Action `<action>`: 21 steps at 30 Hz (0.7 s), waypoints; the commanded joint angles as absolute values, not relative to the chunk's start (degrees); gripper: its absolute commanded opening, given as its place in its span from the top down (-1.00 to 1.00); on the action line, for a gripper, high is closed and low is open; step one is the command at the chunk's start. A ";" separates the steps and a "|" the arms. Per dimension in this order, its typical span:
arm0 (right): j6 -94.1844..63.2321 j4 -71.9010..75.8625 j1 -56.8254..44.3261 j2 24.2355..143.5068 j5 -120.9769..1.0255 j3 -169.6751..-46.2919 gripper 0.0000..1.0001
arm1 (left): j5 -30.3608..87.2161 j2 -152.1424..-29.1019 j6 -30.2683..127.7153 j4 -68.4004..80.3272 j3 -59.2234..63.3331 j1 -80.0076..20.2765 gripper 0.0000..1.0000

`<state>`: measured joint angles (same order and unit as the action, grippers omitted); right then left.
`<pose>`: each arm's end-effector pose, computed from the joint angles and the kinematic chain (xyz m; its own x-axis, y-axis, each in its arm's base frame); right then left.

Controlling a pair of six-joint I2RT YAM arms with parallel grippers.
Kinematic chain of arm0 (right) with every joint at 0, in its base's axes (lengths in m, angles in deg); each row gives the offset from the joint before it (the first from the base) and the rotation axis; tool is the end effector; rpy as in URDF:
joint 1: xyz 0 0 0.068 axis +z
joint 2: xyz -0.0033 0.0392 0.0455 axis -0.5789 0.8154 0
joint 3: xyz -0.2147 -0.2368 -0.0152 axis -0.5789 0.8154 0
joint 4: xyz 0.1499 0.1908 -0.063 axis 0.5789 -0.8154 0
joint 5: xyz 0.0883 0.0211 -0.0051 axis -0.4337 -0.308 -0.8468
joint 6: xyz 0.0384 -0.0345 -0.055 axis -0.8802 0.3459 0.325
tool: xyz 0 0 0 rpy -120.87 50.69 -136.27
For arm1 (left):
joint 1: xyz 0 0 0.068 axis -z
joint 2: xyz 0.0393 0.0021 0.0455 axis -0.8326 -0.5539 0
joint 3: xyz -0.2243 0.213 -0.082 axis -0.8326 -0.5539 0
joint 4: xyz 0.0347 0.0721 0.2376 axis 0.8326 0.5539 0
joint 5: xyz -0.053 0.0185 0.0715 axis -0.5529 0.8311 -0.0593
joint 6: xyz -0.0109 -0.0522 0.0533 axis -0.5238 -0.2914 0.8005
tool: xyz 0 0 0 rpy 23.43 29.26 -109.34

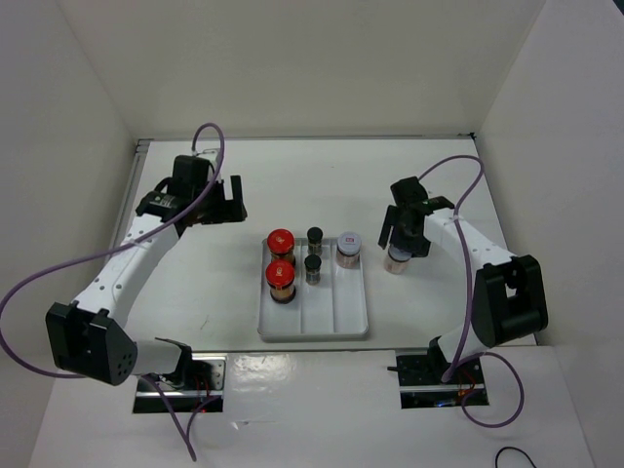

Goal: Organize the condiment bottles

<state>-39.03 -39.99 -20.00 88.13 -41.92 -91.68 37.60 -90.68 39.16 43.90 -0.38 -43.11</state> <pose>0.2736 0.0633 0.2493 -0.8741 0.2753 -0.4002 0.2837 0.9581 0.0396 0.2755 -0.0638 0.3611 -0.6809 -0.2101 -0.7016 -0.0299 0.9652 -0.2600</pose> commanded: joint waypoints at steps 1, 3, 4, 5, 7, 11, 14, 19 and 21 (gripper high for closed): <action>-40.47 -40.40 -20.00 88.30 -42.40 -91.24 -0.47 | 36.51 -88.60 39.82 42.52 -1.03 -43.45 -1.00; -40.48 -40.40 -20.00 88.31 -42.40 -91.24 -0.42 | 36.51 -88.08 39.82 42.52 -1.55 -43.45 -1.00; -40.48 -40.92 -20.00 88.31 -42.40 -91.24 -0.42 | 35.99 -88.08 39.82 42.52 -1.56 -43.45 -1.00; -40.48 -40.93 -19.39 88.31 -43.01 -91.24 -0.42 | 35.99 -88.08 39.82 42.00 -1.56 -43.45 -1.00; -41.09 -40.93 -19.38 88.31 -43.55 -91.24 -0.42 | 35.99 -87.55 39.82 41.99 -2.09 -43.45 -1.00; -41.62 -40.93 -18.77 89.45 -44.16 -90.62 -0.42 | 35.99 -87.55 39.82 41.99 -2.09 -43.45 -1.00; -41.62 -40.40 -17.72 90.50 -44.16 -90.62 -0.08 | 35.99 -87.02 39.82 41.99 -2.09 -43.45 -1.00; -42.67 -40.93 -17.71 89.98 -43.38 -90.62 0.74 | 35.99 -86.50 39.82 41.99 -1.56 -43.45 -1.00; -42.68 -42.06 -17.10 87.88 -42.85 -91.76 0.86 | 35.99 -86.50 39.82 41.99 -1.56 -43.45 -1.00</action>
<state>-40.80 -39.97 -18.34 88.72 -41.94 -91.26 36.77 -88.16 39.16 43.57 -1.91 -43.11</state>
